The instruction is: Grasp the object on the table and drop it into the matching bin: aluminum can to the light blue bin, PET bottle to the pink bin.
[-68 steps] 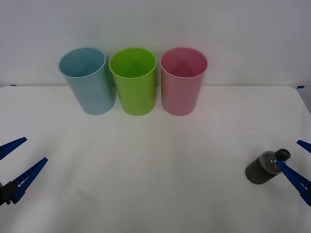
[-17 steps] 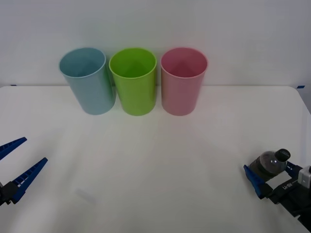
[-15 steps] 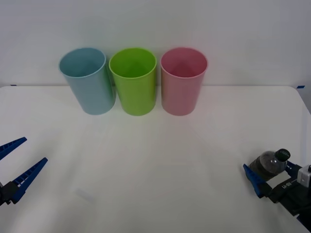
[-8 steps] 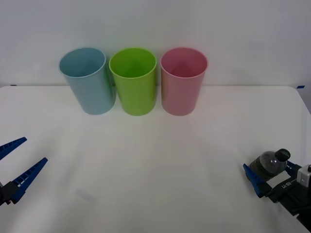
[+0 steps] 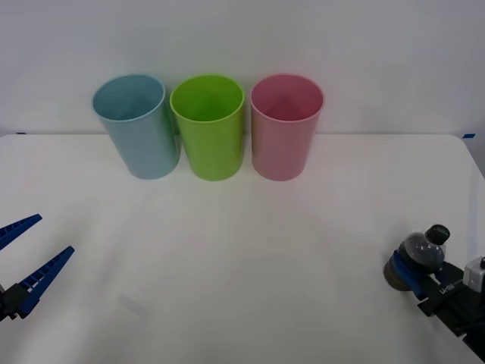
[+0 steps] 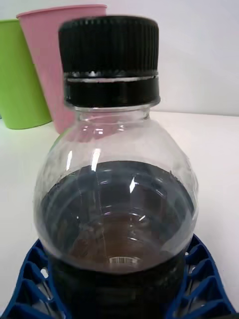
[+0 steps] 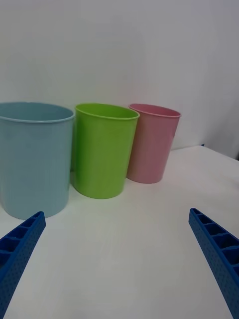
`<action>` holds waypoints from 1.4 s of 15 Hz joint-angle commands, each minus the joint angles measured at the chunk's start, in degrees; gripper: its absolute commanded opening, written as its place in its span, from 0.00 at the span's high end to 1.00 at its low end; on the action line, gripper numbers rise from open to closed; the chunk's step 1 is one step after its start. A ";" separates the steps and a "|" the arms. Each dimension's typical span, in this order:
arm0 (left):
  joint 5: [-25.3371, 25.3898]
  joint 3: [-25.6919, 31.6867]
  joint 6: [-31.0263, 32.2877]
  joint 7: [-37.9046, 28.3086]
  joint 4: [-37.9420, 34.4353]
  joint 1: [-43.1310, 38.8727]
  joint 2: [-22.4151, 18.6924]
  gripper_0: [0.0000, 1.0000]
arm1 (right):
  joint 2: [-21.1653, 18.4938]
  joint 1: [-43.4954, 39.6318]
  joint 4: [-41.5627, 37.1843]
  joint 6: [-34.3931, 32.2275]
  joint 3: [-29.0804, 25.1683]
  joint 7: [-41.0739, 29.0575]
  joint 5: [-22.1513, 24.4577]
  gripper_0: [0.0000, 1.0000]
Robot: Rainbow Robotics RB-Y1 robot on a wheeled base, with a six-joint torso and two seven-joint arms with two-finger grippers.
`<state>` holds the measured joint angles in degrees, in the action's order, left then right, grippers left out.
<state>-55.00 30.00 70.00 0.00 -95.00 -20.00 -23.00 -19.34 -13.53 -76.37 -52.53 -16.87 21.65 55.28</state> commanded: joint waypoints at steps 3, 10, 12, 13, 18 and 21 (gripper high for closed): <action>0.00 0.00 0.00 0.00 0.00 0.00 0.00 0.00 | -0.18 0.00 0.00 -1.00 -0.01 0.06 -0.61 1.00; 0.00 0.00 0.00 0.00 0.00 0.00 0.00 0.00 | -2.55 -0.27 -6.51 -2.05 0.08 -1.79 -0.96 1.00; 0.00 0.00 0.00 0.00 0.00 0.00 0.00 0.00 | -3.08 -0.71 -10.29 -2.14 0.26 -6.01 -0.96 1.00; 0.00 0.00 0.00 0.00 0.00 0.00 0.00 0.00 | -3.34 -1.06 -12.66 -2.05 0.52 -8.82 -0.96 1.00; 0.00 0.00 0.00 0.00 0.00 0.00 0.00 0.00 | -5.36 -1.76 -23.56 -1.35 0.69 -23.06 -0.17 1.00; 0.00 0.00 0.00 0.00 0.00 0.00 0.00 0.00 | -7.12 -1.41 -29.71 -0.12 0.69 -31.67 -0.17 1.00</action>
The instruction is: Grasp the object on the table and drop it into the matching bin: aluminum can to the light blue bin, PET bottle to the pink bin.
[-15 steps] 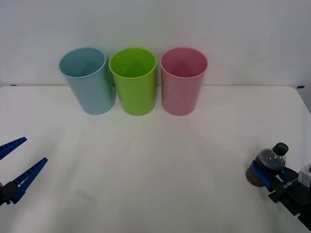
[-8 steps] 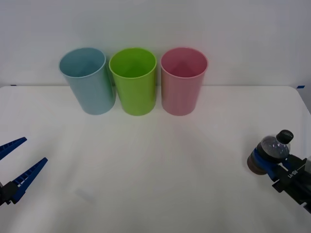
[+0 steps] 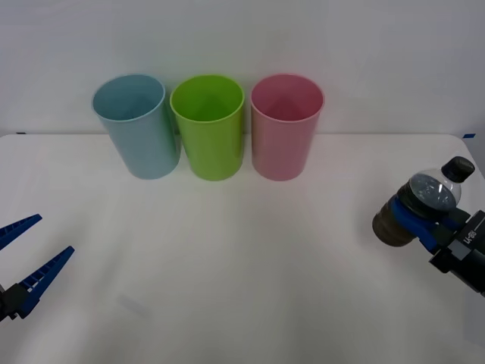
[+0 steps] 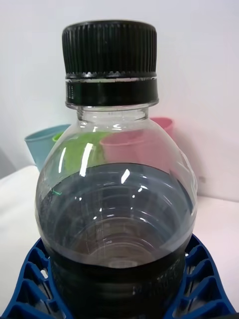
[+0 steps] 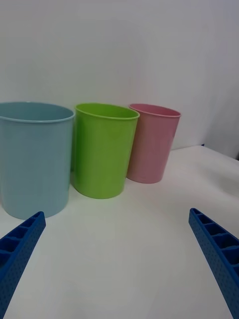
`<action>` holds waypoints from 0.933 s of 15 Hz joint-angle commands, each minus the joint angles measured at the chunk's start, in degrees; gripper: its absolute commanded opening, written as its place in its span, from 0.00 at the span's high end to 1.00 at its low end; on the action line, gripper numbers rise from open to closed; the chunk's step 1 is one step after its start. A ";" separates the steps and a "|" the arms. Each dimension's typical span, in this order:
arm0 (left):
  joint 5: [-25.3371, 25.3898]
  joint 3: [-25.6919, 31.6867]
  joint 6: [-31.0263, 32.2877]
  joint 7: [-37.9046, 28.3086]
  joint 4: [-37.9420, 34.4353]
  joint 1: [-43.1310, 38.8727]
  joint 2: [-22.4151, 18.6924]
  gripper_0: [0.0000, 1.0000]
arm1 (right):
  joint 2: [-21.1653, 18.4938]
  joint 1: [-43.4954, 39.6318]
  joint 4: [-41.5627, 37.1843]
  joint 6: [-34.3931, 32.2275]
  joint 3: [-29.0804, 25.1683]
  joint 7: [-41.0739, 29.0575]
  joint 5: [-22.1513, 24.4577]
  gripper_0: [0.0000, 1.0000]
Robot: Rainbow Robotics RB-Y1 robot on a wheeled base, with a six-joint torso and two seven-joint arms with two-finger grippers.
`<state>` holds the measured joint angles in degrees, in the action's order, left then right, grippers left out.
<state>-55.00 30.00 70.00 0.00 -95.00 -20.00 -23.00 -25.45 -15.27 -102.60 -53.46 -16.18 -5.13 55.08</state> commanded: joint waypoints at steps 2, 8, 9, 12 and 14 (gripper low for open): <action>0.00 0.00 0.00 0.00 0.00 0.00 0.00 0.00 | -1.97 1.73 -6.30 1.78 0.01 -9.54 0.20 1.00; 0.00 0.00 0.00 0.00 0.00 0.00 0.00 0.00 | -2.24 12.02 -8.84 8.46 1.77 -21.15 9.08 1.00; 0.00 0.00 0.00 0.00 0.00 0.00 0.00 0.00 | -2.24 14.21 -8.84 10.30 2.74 -23.17 11.36 1.00; 0.00 0.00 0.00 0.00 0.00 0.00 0.00 0.00 | -2.15 19.22 -7.79 16.80 7.13 -28.00 16.46 1.00; 0.00 0.00 0.00 0.00 0.00 0.00 0.00 0.00 | -0.57 24.06 -4.19 17.95 8.71 -28.00 19.54 1.00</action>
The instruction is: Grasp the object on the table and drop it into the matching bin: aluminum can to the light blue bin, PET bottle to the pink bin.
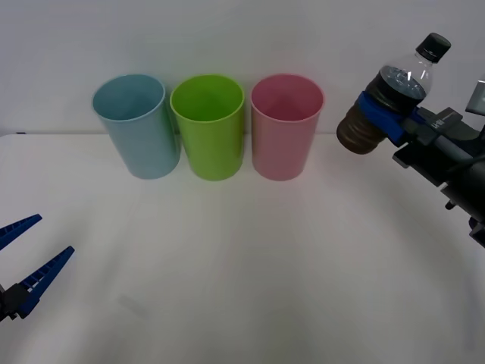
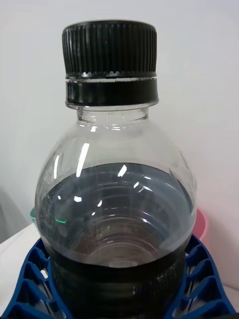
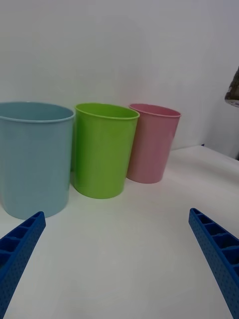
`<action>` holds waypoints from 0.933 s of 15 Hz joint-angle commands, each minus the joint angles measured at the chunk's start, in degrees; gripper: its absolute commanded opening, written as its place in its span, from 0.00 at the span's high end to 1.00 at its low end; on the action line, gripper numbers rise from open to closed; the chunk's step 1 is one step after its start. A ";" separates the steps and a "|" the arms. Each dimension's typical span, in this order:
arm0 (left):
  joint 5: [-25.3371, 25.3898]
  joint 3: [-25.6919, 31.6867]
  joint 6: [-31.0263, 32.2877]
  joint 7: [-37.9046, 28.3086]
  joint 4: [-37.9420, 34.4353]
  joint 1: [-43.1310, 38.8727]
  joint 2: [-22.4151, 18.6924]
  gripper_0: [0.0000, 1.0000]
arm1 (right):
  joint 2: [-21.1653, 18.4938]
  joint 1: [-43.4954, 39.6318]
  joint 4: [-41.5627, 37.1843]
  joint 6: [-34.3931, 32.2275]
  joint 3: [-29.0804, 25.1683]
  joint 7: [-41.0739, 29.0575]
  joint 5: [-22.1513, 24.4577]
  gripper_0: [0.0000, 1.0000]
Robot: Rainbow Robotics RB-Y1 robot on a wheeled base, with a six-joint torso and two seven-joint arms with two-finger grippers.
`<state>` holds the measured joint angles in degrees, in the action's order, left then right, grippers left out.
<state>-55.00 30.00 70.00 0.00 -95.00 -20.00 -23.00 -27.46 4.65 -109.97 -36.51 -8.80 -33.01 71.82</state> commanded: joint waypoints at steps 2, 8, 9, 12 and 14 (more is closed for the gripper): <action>0.00 0.00 0.00 0.00 0.00 0.00 0.00 0.00 | 4.25 9.06 7.49 1.00 1.42 -0.13 7.11 1.00; 0.00 0.00 0.00 0.00 0.00 0.00 0.00 0.00 | 12.08 23.12 22.34 2.67 1.42 0.57 17.48 1.00; 0.00 0.00 0.00 0.00 0.00 0.00 0.00 0.00 | 13.04 24.88 24.19 3.38 1.42 0.75 18.45 1.00; 0.00 0.00 0.00 0.00 0.00 0.00 0.00 0.00 | 16.21 30.59 30.69 6.10 1.42 1.63 20.47 1.00; 0.00 0.00 0.00 0.00 0.00 0.00 0.00 0.00 | 17.97 33.23 33.68 8.39 1.42 2.42 21.35 1.00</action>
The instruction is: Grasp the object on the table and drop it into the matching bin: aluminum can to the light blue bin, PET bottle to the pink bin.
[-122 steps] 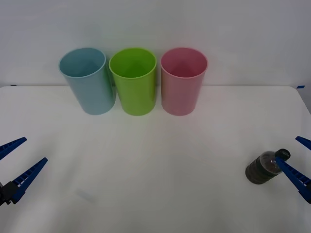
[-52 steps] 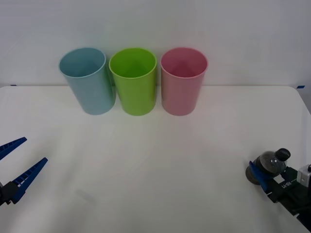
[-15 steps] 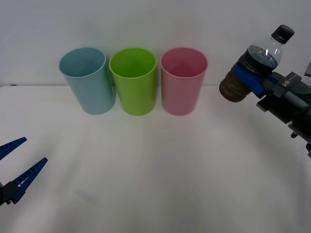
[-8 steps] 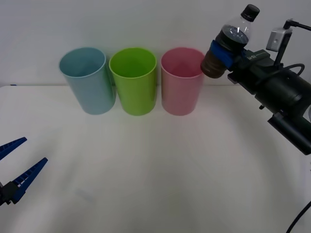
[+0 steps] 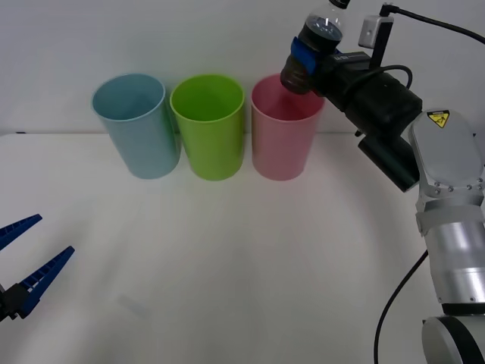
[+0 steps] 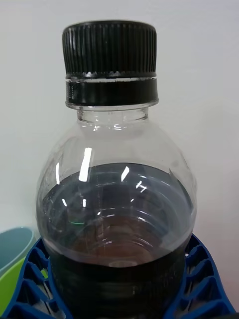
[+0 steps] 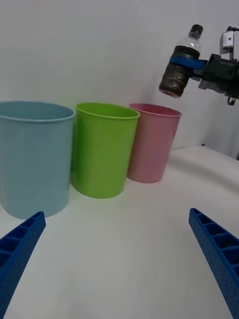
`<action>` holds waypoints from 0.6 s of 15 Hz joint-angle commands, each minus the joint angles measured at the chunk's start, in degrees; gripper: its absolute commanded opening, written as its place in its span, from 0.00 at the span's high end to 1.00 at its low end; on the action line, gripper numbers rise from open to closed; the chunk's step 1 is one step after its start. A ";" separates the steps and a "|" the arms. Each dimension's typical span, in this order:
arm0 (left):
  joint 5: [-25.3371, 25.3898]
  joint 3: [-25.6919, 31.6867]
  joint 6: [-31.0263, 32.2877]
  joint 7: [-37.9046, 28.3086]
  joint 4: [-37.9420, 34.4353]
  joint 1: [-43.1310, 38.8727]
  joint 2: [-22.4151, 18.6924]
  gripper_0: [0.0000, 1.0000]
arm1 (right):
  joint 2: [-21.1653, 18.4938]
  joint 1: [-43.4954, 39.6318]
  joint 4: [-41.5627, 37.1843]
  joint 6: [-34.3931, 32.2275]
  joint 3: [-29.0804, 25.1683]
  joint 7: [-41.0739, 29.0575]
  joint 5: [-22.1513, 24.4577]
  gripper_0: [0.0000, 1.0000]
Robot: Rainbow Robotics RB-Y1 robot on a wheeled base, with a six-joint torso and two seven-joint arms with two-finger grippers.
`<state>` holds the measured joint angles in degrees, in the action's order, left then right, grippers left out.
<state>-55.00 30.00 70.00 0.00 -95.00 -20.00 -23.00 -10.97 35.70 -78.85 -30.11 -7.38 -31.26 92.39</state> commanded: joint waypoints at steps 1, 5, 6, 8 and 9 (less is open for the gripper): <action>0.00 0.00 0.00 0.00 0.00 0.00 0.00 0.00 | 2.00 3.15 3.35 3.04 0.00 1.11 1.12 1.00; 0.00 0.00 0.00 0.00 0.00 0.00 0.00 0.00 | 2.44 3.94 4.67 4.09 0.26 3.40 2.09 1.00; 0.00 0.00 0.00 0.00 0.00 0.00 0.00 0.00 | 2.44 3.94 4.67 4.18 0.44 3.75 2.09 1.00; 0.00 0.00 0.00 0.00 0.00 0.00 0.00 0.00 | 2.44 3.86 4.58 4.09 0.35 4.10 2.09 1.00; 0.00 0.00 0.00 0.00 0.00 0.00 0.00 0.00 | 2.44 3.94 4.67 4.09 0.35 4.19 2.09 1.00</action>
<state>-55.00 30.00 70.00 0.00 -95.00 -20.00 -23.00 -8.53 39.59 -74.21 -25.99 -7.01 -27.14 94.49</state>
